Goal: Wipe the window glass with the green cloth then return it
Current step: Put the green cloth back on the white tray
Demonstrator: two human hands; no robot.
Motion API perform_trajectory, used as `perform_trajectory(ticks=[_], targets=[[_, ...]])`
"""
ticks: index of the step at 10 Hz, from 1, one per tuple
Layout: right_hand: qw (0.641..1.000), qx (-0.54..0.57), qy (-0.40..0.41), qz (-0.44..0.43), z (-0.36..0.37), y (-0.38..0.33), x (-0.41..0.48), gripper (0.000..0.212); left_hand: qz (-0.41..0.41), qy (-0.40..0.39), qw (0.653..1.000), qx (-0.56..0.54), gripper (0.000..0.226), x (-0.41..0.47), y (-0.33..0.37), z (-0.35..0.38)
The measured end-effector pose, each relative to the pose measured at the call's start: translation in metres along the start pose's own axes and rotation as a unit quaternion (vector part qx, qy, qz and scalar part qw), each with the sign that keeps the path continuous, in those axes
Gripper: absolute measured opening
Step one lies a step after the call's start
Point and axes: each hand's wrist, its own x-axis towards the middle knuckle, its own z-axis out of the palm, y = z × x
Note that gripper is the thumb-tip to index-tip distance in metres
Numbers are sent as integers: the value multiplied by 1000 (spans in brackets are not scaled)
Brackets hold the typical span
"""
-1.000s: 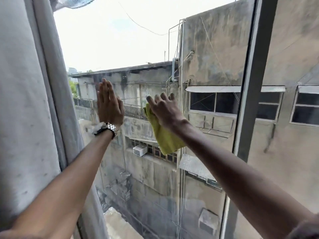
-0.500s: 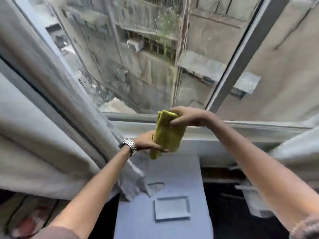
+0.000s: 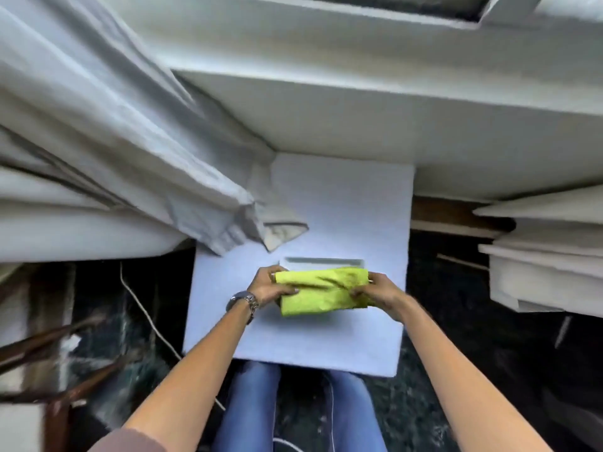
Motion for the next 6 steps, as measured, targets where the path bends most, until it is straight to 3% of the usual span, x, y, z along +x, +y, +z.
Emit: perform_trajectory(ticks=[1,3,5,6], targets=[[1000,3,25,11,11,30,41,37,-1,93,994,-51,48,35,-25,19],[995,-26,97,-23,23,45,61,40,22,185,982,-22,53,58,-37,42],[975,-173,121,-74,12,11,6,60,86,187,974,97,60,3,3,34],[943,-240,163,-161,5,-50,-53,61,174,191,948,184,71,-50,60,13]])
